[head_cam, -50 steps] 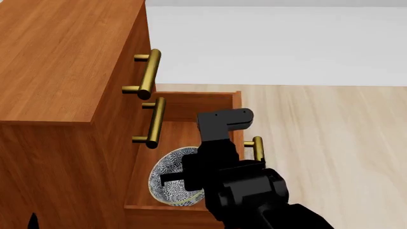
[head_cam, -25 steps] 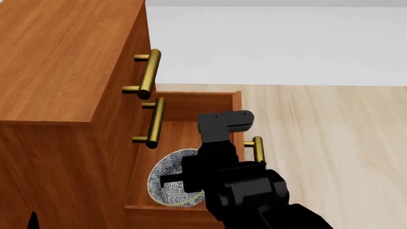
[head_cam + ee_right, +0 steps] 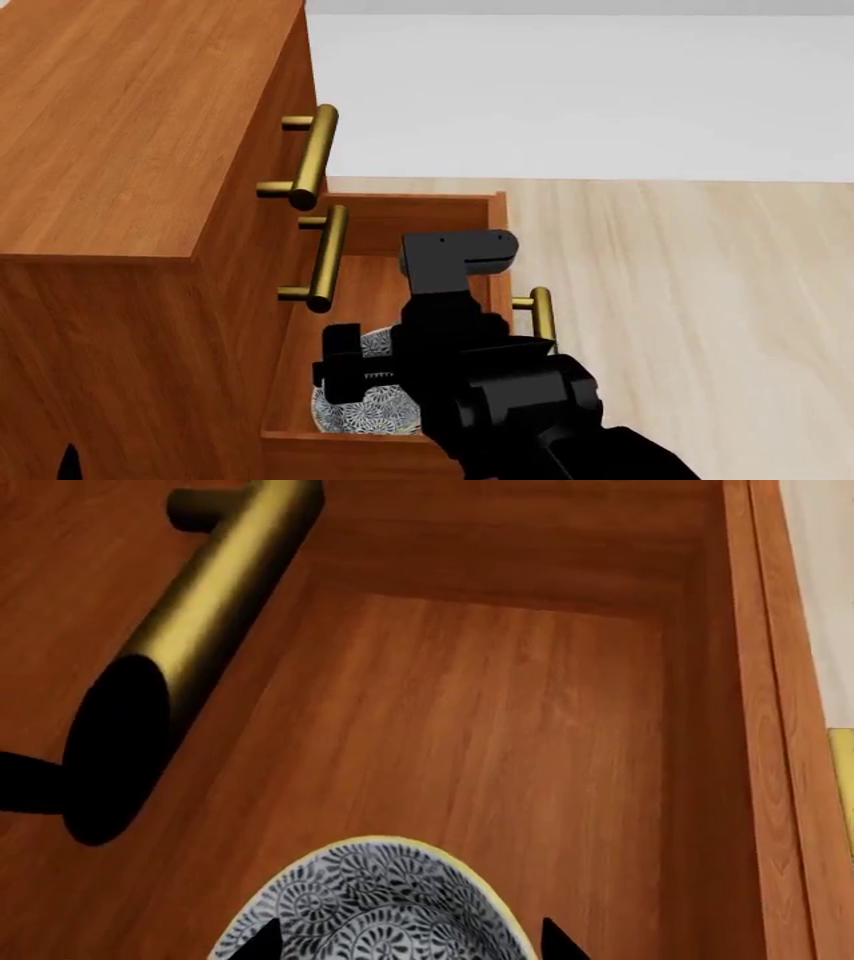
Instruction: Put the bowl in the bottom drawer of the cabinet.
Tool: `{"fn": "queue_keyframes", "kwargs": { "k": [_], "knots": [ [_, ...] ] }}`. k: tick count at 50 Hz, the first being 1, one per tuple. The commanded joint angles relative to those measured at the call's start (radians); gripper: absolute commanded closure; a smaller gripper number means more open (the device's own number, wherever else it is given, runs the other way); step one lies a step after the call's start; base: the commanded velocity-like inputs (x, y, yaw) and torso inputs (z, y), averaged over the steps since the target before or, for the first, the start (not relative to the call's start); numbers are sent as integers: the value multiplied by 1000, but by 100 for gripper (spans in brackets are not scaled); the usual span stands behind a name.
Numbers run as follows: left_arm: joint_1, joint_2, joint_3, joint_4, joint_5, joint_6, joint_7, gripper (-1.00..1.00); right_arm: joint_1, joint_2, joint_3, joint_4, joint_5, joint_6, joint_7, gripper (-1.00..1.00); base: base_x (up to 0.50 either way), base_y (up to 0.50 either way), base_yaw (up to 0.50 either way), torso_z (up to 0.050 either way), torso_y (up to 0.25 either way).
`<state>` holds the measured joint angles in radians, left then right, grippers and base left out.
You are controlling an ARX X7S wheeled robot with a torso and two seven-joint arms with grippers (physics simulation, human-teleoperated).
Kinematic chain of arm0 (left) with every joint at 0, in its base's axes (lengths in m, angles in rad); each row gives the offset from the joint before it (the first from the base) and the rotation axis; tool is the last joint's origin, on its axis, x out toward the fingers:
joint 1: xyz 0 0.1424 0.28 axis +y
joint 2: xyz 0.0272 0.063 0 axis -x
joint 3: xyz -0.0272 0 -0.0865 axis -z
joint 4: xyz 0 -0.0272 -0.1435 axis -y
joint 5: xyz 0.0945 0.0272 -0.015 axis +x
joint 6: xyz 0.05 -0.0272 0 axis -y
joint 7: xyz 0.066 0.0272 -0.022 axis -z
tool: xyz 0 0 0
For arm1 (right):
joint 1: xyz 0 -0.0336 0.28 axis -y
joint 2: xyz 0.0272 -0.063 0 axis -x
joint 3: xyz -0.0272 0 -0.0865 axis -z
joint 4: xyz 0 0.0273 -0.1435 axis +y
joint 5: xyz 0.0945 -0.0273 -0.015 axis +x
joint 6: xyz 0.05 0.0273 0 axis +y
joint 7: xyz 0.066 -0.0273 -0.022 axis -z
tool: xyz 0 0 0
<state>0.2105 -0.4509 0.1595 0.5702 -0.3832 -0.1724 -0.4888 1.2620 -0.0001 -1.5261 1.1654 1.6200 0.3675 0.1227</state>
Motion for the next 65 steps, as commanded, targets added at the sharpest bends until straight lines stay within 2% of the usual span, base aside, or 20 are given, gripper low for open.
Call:
{"fn": "queue_keyframes", "kwargs": {
  "k": [1,11,28,38,65],
  "knots": [
    [3,-3,2,5,0,0,-4,-100,-14,0,-50,24,-19,-6,48,-100,0,0,0,0,0],
    [3,-4,5,9,2,1,-7,-100,15,0,-58,20,-97,-53,90,-100,1,-1,-2,0,0],
    [2,-7,9,11,1,0,-10,-100,107,5,-23,79,-68,-51,49,-100,0,0,0,0,0],
    [0,-9,12,13,3,-2,-13,-100,138,168,14,-168,-36,-58,190,-100,0,0,0,0,0],
    [-8,-20,17,38,2,-24,-26,-100,169,493,89,-589,10,-78,420,-100,0,0,0,0,0]
  ]
}}
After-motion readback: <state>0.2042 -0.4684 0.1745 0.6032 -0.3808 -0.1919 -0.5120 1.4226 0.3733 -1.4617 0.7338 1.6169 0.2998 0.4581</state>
